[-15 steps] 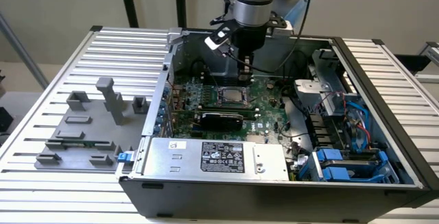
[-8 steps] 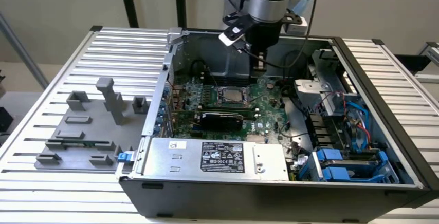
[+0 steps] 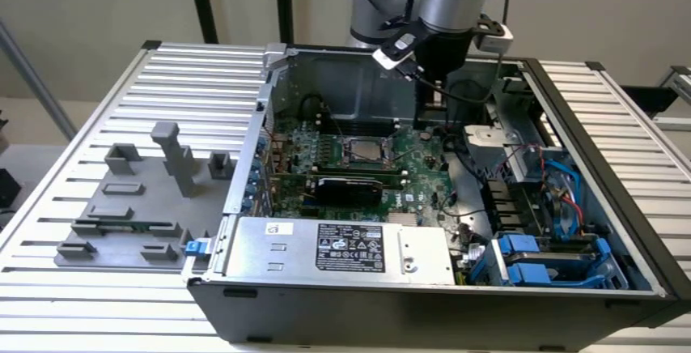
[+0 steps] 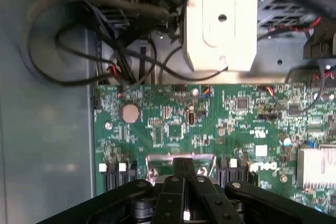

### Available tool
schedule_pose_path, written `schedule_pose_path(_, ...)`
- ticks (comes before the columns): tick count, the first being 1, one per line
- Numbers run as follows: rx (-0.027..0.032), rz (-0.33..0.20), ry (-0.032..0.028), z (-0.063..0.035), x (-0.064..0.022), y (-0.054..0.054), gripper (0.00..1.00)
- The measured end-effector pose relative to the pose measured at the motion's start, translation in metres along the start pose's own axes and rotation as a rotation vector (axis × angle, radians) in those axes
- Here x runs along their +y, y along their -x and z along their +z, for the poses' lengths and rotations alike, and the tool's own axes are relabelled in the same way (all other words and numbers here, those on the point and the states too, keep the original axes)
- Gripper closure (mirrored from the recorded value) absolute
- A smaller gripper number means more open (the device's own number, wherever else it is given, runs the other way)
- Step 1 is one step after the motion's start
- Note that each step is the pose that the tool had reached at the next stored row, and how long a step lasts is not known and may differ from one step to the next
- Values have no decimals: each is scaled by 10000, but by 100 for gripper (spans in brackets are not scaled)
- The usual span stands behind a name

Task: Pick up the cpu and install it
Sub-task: 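Close the cpu cover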

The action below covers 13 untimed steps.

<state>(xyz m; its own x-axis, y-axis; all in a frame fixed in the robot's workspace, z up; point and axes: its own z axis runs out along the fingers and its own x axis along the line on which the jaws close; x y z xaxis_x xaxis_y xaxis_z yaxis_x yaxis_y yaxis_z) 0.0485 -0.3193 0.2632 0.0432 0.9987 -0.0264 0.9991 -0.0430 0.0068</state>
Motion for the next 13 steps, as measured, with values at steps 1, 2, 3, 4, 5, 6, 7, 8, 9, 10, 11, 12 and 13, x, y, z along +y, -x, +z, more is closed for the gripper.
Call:
schedule_pose_path(1,1,-9,-3,-1,43,-1,89)
schedule_pose_path(2,2,-16,-4,0,80,-1,89)
schedule_pose_path(3,2,-27,-5,0,107,-2,89)
schedule_pose_path(4,5,-37,-4,7,118,-3,89)
schedule_pose_path(5,2,-44,-4,20,121,-3,89)
schedule_pose_path(6,3,-50,-4,38,121,-4,89)
schedule_pose_path(7,3,-60,-2,55,121,-4,89)
schedule_pose_path(8,2,-71,0,74,121,-4,89)
schedule_pose_path(9,2,-80,2,92,121,-5,89)
schedule_pose_path(10,2,-88,6,110,121,-5,89)
schedule_pose_path(11,-1,-97,11,128,121,-6,89)
schedule_pose_path(12,-5,-108,14,141,124,-6,89)
schedule_pose_path(13,-6,-118,13,152,127,-6,89)
